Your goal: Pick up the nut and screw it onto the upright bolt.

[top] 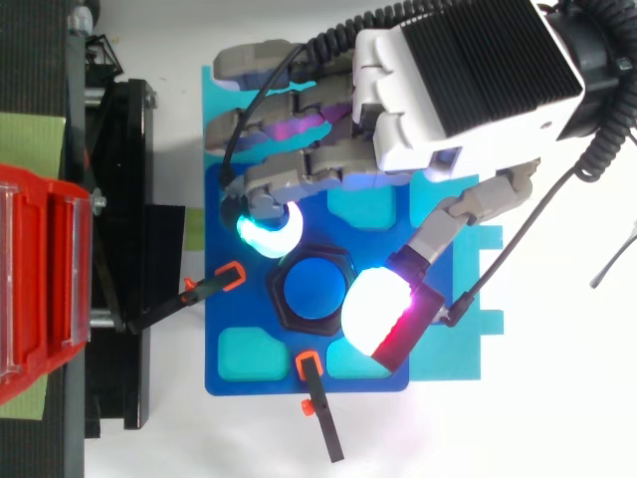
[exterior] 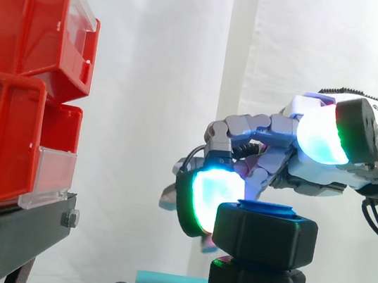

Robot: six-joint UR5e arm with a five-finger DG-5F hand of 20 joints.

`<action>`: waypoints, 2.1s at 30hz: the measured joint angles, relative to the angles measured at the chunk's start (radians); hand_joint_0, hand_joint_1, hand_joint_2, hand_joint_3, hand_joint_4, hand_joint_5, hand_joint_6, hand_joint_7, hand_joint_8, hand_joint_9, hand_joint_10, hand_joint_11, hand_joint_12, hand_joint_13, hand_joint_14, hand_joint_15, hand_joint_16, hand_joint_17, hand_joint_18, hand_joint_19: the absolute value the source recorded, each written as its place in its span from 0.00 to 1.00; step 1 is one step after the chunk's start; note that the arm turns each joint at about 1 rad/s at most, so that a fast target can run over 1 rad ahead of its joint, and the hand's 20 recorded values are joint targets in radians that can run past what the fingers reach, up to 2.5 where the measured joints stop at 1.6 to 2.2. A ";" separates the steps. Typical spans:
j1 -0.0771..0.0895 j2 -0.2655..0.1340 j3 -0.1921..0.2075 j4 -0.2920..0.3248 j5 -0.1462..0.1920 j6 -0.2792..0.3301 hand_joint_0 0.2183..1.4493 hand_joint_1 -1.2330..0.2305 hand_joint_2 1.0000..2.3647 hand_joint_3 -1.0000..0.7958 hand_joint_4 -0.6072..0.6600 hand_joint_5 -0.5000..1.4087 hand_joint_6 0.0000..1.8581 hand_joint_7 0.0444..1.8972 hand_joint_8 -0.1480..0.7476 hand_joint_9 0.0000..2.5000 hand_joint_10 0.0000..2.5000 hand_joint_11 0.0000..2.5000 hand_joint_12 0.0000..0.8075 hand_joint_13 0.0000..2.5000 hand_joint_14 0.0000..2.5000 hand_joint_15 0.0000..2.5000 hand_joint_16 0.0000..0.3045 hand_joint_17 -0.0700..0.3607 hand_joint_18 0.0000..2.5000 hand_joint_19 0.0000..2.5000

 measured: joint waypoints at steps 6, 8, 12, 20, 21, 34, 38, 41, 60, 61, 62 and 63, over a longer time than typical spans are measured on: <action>-0.007 0.000 0.000 0.007 -0.004 -0.002 0.23 0.66 0.00 0.28 0.53 0.31 0.27 0.79 0.42 0.59 0.00 0.00 0.29 0.34 0.00 0.00 0.09 0.31 0.22 0.03; -0.011 0.000 0.000 0.009 -0.008 -0.003 0.23 0.67 0.00 0.28 0.53 0.31 0.27 0.79 0.43 0.59 0.00 0.00 0.30 0.34 0.00 0.00 0.09 0.31 0.22 0.03; -0.020 0.000 0.000 0.012 -0.017 -0.004 0.22 0.67 0.00 0.28 0.53 0.31 0.28 0.77 0.41 0.61 0.00 0.00 0.30 0.34 0.00 0.00 0.09 0.31 0.23 0.03; -0.037 0.000 0.000 0.026 -0.030 -0.013 0.21 0.68 0.00 0.28 0.63 0.26 0.27 0.59 0.44 0.49 0.00 0.00 0.35 0.28 0.00 0.00 0.11 0.34 0.17 0.02; -0.038 0.000 0.000 0.029 -0.032 -0.014 0.21 0.68 0.00 0.28 0.66 0.24 0.27 0.52 0.44 0.46 0.00 0.00 0.36 0.27 0.00 0.00 0.12 0.35 0.15 0.01; -0.056 0.001 0.075 0.033 -0.088 -0.041 0.18 0.66 0.00 0.28 0.58 0.18 0.27 0.29 0.42 0.27 0.00 0.00 0.41 0.13 0.00 0.00 0.15 0.40 0.00 0.00; -0.048 -0.001 0.081 0.018 -0.079 -0.044 0.18 0.66 0.00 0.28 0.58 0.18 0.27 0.29 0.42 0.24 0.00 0.00 0.42 0.09 0.00 0.00 0.15 0.40 0.00 0.00; -0.037 -0.010 0.078 0.012 -0.065 -0.043 0.18 0.66 0.00 0.28 0.58 0.17 0.27 0.29 0.42 0.23 0.00 0.00 0.43 0.09 0.00 0.00 0.15 0.40 0.00 0.00; 0.005 -0.045 0.074 -0.063 -0.046 0.000 0.18 0.68 0.00 0.28 0.62 0.21 0.27 0.57 0.45 0.24 0.00 0.00 0.44 0.09 0.00 0.00 0.15 0.40 0.00 0.00; 0.006 -0.045 0.074 -0.068 -0.046 0.000 0.18 0.68 0.00 0.28 0.62 0.21 0.27 0.56 0.45 0.24 0.00 0.00 0.43 0.09 0.00 0.00 0.15 0.40 0.00 0.00; 0.009 -0.044 0.074 -0.077 -0.046 -0.001 0.18 0.68 0.00 0.28 0.63 0.21 0.27 0.50 0.45 0.24 0.00 0.00 0.43 0.09 0.00 0.00 0.15 0.40 0.00 0.00; 0.010 -0.044 0.074 -0.085 -0.045 -0.002 0.18 0.68 0.00 0.28 0.63 0.21 0.27 0.49 0.45 0.24 0.00 0.00 0.43 0.09 0.00 0.00 0.15 0.40 0.00 0.00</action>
